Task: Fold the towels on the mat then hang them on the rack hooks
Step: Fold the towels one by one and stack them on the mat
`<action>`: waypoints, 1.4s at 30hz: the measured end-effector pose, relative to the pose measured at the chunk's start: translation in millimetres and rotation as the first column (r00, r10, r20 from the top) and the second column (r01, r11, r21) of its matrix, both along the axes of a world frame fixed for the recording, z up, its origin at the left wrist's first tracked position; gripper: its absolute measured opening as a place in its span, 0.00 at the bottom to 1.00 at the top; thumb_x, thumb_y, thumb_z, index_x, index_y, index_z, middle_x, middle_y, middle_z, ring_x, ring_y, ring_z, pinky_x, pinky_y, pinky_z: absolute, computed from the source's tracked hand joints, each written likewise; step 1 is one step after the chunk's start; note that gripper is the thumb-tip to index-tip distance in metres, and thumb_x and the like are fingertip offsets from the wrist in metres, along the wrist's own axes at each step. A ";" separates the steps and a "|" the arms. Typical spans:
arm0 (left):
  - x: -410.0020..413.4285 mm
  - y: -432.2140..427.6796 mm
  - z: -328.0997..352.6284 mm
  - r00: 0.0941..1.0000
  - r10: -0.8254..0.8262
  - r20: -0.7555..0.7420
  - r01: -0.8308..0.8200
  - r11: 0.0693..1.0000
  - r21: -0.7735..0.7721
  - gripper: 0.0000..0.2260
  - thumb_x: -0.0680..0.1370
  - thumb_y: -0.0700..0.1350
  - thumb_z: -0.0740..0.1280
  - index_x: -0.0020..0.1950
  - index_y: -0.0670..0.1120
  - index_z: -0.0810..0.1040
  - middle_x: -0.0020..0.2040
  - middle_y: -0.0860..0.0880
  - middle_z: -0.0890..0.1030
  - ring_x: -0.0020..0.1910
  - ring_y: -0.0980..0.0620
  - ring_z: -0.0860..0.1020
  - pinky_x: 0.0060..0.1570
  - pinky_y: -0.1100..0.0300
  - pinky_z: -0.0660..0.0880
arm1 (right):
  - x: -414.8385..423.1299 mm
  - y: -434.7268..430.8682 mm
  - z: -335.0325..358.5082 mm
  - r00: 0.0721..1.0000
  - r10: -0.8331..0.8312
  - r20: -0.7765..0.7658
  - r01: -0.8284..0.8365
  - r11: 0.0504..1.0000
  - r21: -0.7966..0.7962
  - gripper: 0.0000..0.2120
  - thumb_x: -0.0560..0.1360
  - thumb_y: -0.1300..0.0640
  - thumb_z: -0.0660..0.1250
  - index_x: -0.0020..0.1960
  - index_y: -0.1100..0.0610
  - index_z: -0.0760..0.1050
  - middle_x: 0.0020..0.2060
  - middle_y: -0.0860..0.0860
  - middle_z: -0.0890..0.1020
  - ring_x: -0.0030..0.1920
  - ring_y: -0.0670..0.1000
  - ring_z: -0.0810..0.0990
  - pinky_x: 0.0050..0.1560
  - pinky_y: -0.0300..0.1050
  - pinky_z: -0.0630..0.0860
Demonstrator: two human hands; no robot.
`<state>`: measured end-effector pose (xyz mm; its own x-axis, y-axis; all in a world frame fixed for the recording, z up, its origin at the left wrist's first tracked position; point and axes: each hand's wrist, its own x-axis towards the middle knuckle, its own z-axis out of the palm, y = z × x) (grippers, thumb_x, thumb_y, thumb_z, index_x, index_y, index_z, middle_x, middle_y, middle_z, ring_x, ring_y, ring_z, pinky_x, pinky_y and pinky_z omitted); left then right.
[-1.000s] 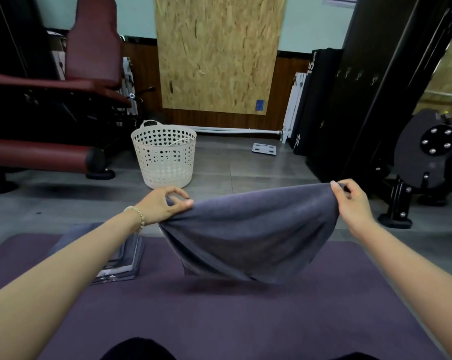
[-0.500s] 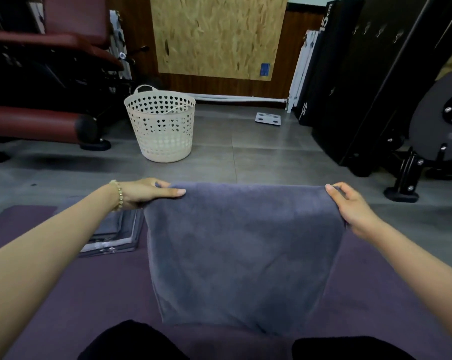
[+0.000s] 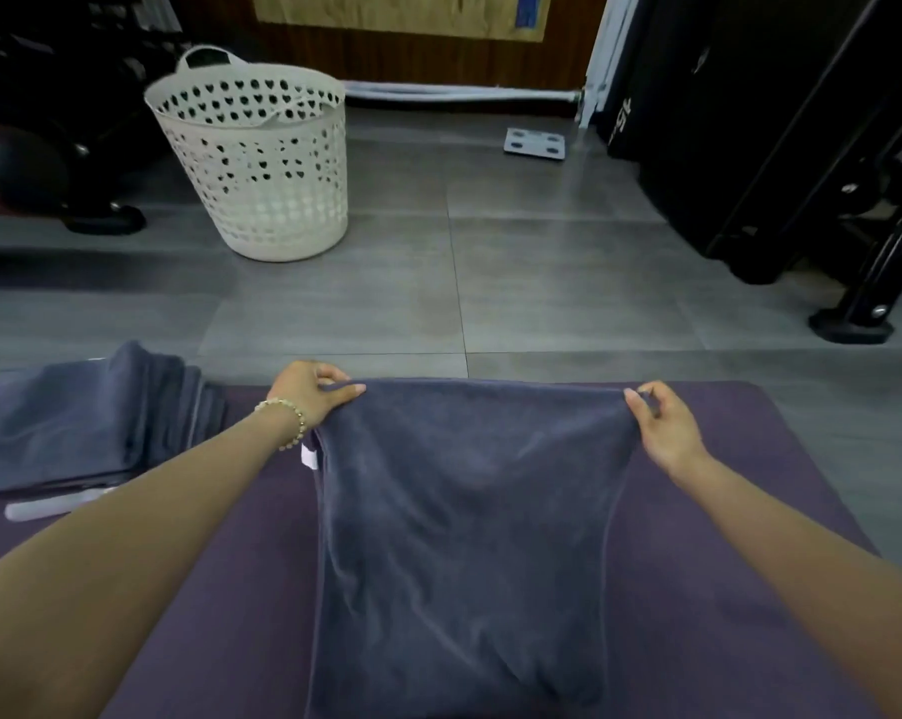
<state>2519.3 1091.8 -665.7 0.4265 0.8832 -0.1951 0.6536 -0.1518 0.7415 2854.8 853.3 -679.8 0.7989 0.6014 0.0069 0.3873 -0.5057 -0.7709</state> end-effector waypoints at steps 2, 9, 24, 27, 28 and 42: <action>15.9 17.7 -18.9 0.999 0.037 0.001 -0.037 0.998 0.043 0.05 0.72 0.49 0.74 0.42 0.48 0.81 0.45 0.47 0.83 0.47 0.50 0.79 0.48 0.61 0.71 | 13.5 17.3 -15.9 0.999 -0.002 0.044 0.006 0.997 -0.076 0.09 0.79 0.52 0.63 0.44 0.56 0.69 0.33 0.53 0.73 0.39 0.55 0.71 0.42 0.47 0.65; 59.9 73.9 -129.4 0.986 0.163 0.022 -0.163 0.987 0.007 0.13 0.74 0.46 0.71 0.57 0.44 0.80 0.58 0.45 0.81 0.59 0.46 0.77 0.51 0.64 0.74 | 46.5 83.7 -128.8 0.940 -0.151 -0.306 0.175 0.983 0.053 0.02 0.80 0.58 0.60 0.52 0.56 0.67 0.36 0.54 0.77 0.23 0.42 0.78 0.31 0.38 0.76; -24.8 -40.5 -244.0 0.972 0.018 -0.236 -0.117 0.902 -0.415 0.19 0.72 0.54 0.72 0.56 0.43 0.76 0.51 0.48 0.81 0.50 0.50 0.78 0.51 0.61 0.73 | -18.7 -39.0 -232.0 0.859 -0.159 -0.486 0.049 0.972 -0.230 0.17 0.70 0.62 0.74 0.55 0.64 0.73 0.45 0.53 0.80 0.41 0.46 0.78 0.33 0.26 0.73; -35.2 -80.6 -236.8 0.981 -0.006 -0.192 -0.095 0.855 -0.510 0.15 0.74 0.49 0.72 0.56 0.44 0.75 0.50 0.49 0.80 0.48 0.50 0.78 0.51 0.61 0.72 | -31.9 -61.1 -232.1 0.844 -0.144 -0.517 -0.020 0.954 -0.298 0.12 0.71 0.61 0.74 0.51 0.65 0.78 0.46 0.57 0.83 0.40 0.48 0.80 0.37 0.31 0.77; -40.0 -94.2 -236.5 0.983 0.005 -0.182 -0.099 0.853 -0.513 0.14 0.74 0.47 0.72 0.56 0.43 0.76 0.49 0.48 0.81 0.47 0.50 0.78 0.51 0.61 0.73 | -36.9 -68.8 -232.2 0.844 -0.129 -0.521 -0.058 0.943 -0.327 0.11 0.71 0.60 0.74 0.51 0.64 0.79 0.45 0.56 0.84 0.42 0.50 0.81 0.42 0.36 0.78; -81.5 -152.7 -244.3 0.954 0.250 -0.165 -0.287 0.919 -0.269 0.13 0.76 0.50 0.69 0.48 0.39 0.74 0.42 0.44 0.79 0.41 0.47 0.76 0.40 0.55 0.69 | -109.6 -154.6 -239.4 0.928 -0.237 -0.287 0.164 0.953 -0.255 0.16 0.78 0.54 0.65 0.34 0.60 0.71 0.28 0.54 0.74 0.33 0.49 0.73 0.32 0.41 0.67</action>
<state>2437.8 939.0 -910.1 0.1369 0.8591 -0.4932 0.7297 0.2493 0.6368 2745.2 698.6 -919.1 0.8426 0.3851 -0.3765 0.0190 -0.7200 -0.6938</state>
